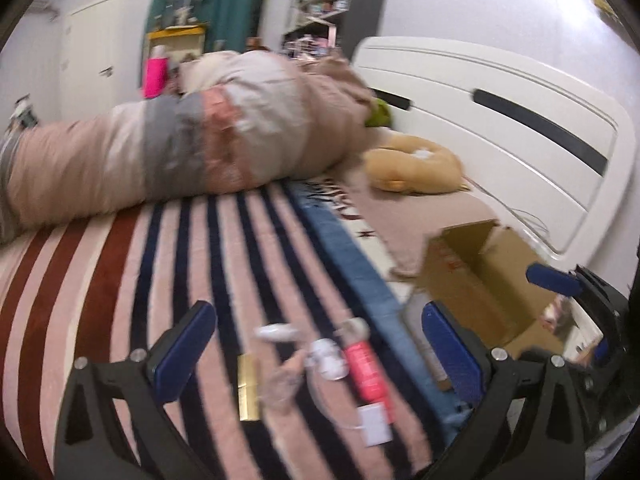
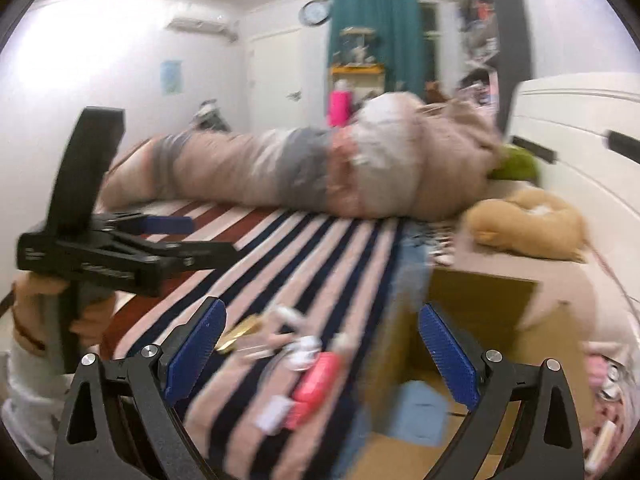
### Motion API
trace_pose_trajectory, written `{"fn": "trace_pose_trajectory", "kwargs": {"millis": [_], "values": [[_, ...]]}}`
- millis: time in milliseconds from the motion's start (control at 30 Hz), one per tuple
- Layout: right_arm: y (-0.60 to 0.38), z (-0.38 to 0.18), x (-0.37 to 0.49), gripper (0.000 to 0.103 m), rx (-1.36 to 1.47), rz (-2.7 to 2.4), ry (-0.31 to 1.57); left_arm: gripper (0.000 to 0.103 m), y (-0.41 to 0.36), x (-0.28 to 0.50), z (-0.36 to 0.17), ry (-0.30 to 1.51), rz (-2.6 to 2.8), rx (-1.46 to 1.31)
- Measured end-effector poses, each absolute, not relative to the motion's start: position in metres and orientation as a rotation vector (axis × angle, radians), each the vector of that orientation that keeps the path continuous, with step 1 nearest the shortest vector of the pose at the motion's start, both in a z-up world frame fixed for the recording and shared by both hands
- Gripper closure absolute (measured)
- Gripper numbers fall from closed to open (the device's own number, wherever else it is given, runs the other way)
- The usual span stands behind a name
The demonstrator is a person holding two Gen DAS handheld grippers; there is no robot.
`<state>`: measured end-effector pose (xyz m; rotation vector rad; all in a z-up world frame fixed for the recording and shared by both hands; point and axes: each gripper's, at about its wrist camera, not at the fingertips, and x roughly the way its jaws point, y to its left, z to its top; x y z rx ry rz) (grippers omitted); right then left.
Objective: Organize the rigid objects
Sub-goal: 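Return the right tool to the items and close on the red bottle, then lift the red bottle into the box and release it with the right gripper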
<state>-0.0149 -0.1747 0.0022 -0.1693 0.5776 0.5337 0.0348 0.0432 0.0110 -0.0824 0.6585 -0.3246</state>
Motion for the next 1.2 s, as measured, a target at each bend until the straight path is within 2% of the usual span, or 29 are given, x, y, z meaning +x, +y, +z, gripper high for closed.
{"fn": "trace_pose_trajectory", "kwargs": {"millis": [100, 167, 333, 400, 467, 600, 733, 1033, 1200], "values": [[-0.138, -0.027, -0.010, 0.012, -0.224, 0.575, 0.640, 0.001, 0.074, 0.040, -0.019, 0.672, -0.296, -0.130], [-0.119, -0.048, -0.003, 0.025, -0.238, 0.575, 0.692, 0.001, 0.084, 0.042, -0.036, 0.676, -0.285, -0.146], [-0.106, -0.108, 0.018, 0.044, -0.224, 0.512, 0.827, 0.001, 0.103, 0.051, -0.078, 0.711, -0.305, -0.214], [-0.110, -0.130, 0.029, 0.047, -0.226, 0.429, 0.859, 0.001, 0.105, 0.054, -0.087, 0.712, -0.328, -0.244], [-0.115, -0.142, 0.035, 0.057, -0.225, 0.356, 0.879, 0.001, 0.099, 0.055, -0.091, 0.714, -0.332, -0.223], [-0.131, -0.154, 0.046, 0.059, -0.223, 0.226, 0.881, 0.001, 0.086, 0.057, -0.097, 0.729, -0.328, -0.168], [-0.135, -0.164, 0.058, 0.069, -0.209, 0.230, 0.941, 0.001, 0.083, 0.058, -0.101, 0.735, -0.317, -0.146], [-0.142, -0.178, 0.079, 0.073, -0.182, 0.203, 0.987, 0.001, 0.081, 0.059, -0.102, 0.749, -0.358, -0.162], [-0.139, -0.174, 0.072, 0.074, -0.201, 0.227, 0.949, 0.001, 0.074, 0.060, -0.105, 0.762, -0.405, -0.163]]}}
